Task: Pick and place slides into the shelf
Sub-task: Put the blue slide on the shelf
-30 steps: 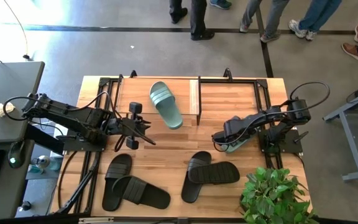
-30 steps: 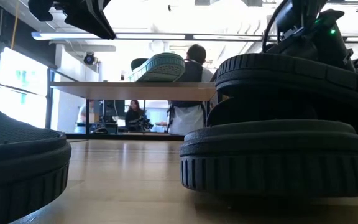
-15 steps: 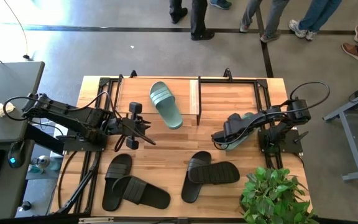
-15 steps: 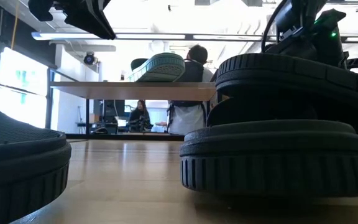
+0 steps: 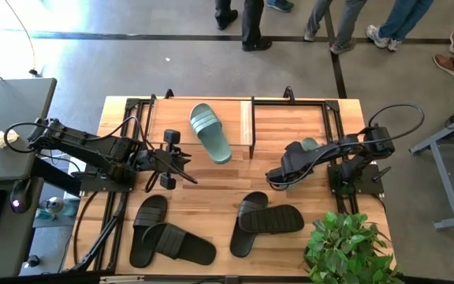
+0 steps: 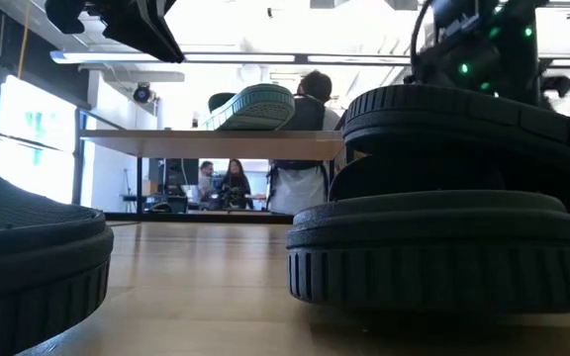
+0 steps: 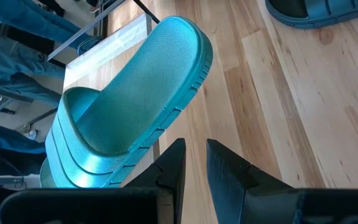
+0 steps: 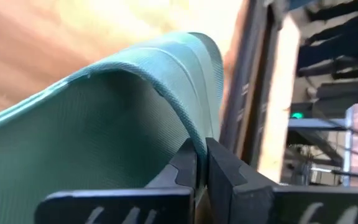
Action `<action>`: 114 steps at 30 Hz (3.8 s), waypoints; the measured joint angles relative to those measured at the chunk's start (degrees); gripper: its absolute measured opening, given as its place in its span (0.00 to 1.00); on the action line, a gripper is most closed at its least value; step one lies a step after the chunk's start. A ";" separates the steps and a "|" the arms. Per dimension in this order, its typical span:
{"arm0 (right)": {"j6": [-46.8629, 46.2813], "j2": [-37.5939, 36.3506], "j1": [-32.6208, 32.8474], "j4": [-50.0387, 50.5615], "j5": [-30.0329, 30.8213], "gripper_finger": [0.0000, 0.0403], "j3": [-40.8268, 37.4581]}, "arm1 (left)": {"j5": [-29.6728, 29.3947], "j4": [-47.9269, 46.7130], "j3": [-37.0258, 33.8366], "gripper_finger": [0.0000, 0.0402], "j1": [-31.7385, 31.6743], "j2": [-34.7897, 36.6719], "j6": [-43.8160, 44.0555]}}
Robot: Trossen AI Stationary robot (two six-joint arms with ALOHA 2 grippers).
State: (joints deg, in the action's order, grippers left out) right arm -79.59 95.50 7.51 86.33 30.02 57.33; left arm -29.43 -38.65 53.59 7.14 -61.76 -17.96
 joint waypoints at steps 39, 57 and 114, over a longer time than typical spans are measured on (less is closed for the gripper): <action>15.11 -12.04 8.02 -1.92 35.21 0.00 32.61 | -1.48 -0.11 0.00 0.13 -0.04 -0.02 -1.07; 91.79 -6.21 -12.47 -48.54 15.96 0.00 35.42 | 2.26 -5.11 -0.02 0.13 -12.29 -0.39 7.73; 90.45 6.99 -16.94 -49.26 6.06 0.00 35.37 | 16.35 3.45 0.01 0.13 -30.07 -7.92 4.38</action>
State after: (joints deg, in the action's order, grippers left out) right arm 10.86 102.50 -9.43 37.07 36.08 92.71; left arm -13.07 -35.20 53.60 -22.93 -69.68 -13.57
